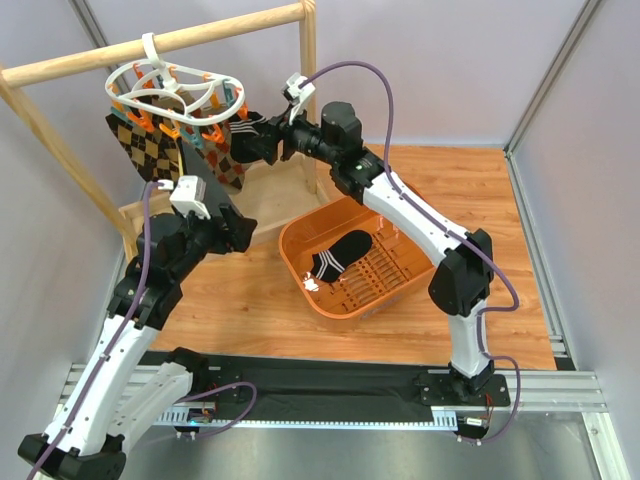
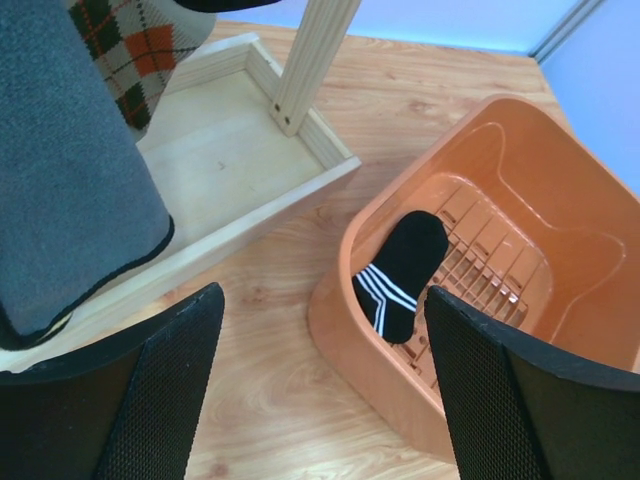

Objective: Remove the socks clipped to the hanger

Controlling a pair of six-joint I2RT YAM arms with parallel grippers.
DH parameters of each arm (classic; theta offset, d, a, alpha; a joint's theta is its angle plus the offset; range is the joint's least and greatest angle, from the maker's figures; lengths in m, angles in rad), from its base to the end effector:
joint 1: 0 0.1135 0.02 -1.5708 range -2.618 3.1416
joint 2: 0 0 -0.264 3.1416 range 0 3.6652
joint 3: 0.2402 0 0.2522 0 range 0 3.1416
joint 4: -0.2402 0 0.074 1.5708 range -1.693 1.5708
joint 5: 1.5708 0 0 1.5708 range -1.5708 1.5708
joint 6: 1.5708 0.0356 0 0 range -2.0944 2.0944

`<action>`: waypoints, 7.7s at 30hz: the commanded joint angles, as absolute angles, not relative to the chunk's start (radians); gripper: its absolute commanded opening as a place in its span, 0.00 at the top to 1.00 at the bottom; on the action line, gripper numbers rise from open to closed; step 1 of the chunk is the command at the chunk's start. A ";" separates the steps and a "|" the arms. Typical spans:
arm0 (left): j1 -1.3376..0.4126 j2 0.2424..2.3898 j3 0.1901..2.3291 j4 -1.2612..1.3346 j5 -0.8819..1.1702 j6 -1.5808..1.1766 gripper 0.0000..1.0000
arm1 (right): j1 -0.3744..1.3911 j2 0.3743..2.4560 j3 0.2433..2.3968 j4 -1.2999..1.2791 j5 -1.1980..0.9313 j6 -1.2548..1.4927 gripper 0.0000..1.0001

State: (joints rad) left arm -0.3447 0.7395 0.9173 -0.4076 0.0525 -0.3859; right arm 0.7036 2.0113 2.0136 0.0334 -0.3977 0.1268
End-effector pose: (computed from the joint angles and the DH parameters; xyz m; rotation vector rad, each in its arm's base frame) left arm 0.1519 -0.0565 0.3688 0.0004 1.8367 -0.5653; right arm 0.3602 0.3237 0.4167 -0.7678 1.4249 0.9545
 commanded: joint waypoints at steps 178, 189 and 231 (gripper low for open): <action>-0.250 0.910 0.905 0.140 0.518 -0.520 1.00 | 0.667 2.293 2.565 0.488 -0.907 0.838 0.78; -0.249 0.908 0.899 0.138 0.520 -0.518 1.00 | 0.667 2.284 2.557 0.486 -0.891 0.842 1.00; -0.270 0.891 0.816 0.156 0.604 -0.626 1.00 | 0.623 2.151 2.269 0.672 -0.854 1.035 0.00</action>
State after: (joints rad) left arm -0.2569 0.9066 0.8059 0.1352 0.5869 -0.6125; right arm 0.6441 2.2356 2.3180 0.5385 -0.8452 0.9371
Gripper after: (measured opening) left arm 0.018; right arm 0.994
